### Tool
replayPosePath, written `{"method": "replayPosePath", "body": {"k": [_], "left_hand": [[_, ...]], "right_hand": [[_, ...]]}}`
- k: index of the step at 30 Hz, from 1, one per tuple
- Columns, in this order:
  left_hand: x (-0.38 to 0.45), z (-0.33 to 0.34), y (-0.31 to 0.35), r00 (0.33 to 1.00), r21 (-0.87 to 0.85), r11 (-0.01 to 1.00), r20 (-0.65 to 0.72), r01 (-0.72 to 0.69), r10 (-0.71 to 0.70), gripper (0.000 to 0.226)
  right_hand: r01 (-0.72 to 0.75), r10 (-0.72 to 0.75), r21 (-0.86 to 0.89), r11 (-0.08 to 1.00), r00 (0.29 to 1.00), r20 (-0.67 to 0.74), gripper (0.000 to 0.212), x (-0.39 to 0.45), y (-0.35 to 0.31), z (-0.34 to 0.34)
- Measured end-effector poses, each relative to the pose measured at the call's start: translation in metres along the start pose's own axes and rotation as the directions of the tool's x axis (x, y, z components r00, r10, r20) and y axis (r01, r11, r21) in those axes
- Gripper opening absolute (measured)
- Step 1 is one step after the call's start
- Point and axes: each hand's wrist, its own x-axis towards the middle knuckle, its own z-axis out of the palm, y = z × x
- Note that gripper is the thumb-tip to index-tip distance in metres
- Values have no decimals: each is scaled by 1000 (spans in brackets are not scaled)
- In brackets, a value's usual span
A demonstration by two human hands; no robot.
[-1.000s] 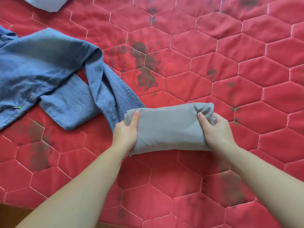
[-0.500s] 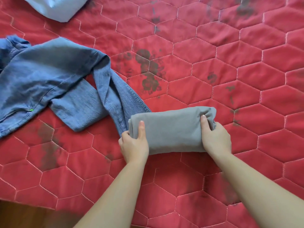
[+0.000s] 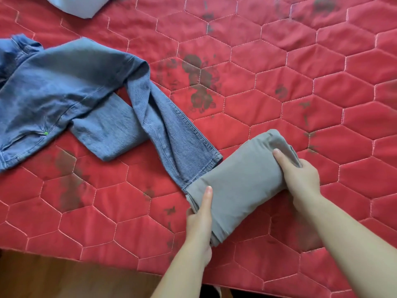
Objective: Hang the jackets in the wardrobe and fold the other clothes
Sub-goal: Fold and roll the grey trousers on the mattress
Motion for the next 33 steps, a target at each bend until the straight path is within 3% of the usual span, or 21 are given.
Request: {"method": "replayPosePath", "body": {"k": [3, 5, 7, 9, 11, 13, 15, 18, 20, 23, 24, 26, 28, 31, 33], "left_hand": [[-5, 3, -5, 1000, -14, 1000, 16, -16, 17, 94], [-3, 0, 0, 999, -25, 999, 21, -25, 26, 112], [2, -7, 6, 999, -9, 999, 33, -40, 40, 133], [3, -15, 16, 995, 34, 997, 72, -73, 71, 135], [2, -24, 28, 987, 64, 990, 113, -126, 118, 100], [3, -33, 37, 967, 41, 979, 171, -198, 188, 54], [-2, -45, 46, 927, 21, 958, 257, -287, 272, 35], [-16, -71, 53, 849, 9, 910, 365, -414, 382, 33], [-34, -95, 58, 806, 9, 883, 412, -469, 424, 28], [-68, -131, 66, 756, -3, 844, 443, -536, 481, 24], [-83, -145, 70, 749, -14, 835, 435, -549, 500, 27], [-114, -173, 80, 739, -51, 825, 414, -564, 531, 29], [-151, -201, 95, 724, -92, 811, 400, -578, 562, 21], [-214, -239, 126, 677, -158, 745, 328, -648, 658, 40], [-259, -262, 148, 672, -210, 706, 217, -676, 708, 64]], "right_hand": [[-16, 24, 150, 989, 998, -54, 38, -8, 2, 8], [-33, 39, 144, 989, 999, -38, 35, -7, -1, 8], [-50, 48, 74, 996, 998, 31, 35, -5, -6, 3], [-90, 79, 70, 993, 986, 147, 34, -5, -13, -5], [-168, 139, 63, 984, 935, 326, 38, -8, -24, -16], [-270, 219, 23, 963, 825, 522, 49, -13, -37, -26], [-282, 228, -21, 959, 728, 646, 51, -19, -47, -34], [-193, 168, -57, 980, 632, 756, 65, -36, -58, -37], [-152, 98, -4, 988, 617, 781, 74, -52, -60, -36], [-87, -35, 109, 990, 607, 794, 38, -96, -75, -34], [-72, -70, 140, 987, 595, 801, 36, -114, -84, -35], [7, -154, 179, 984, 547, 823, 57, -154, -107, -43], [144, -253, 209, 967, 499, 829, 62, -197, -140, -54], [315, -386, 259, 913, 464, 797, 46, -271, -196, -70], [407, -476, 299, 863, 457, 752, 52, -322, -233, -82]]}}
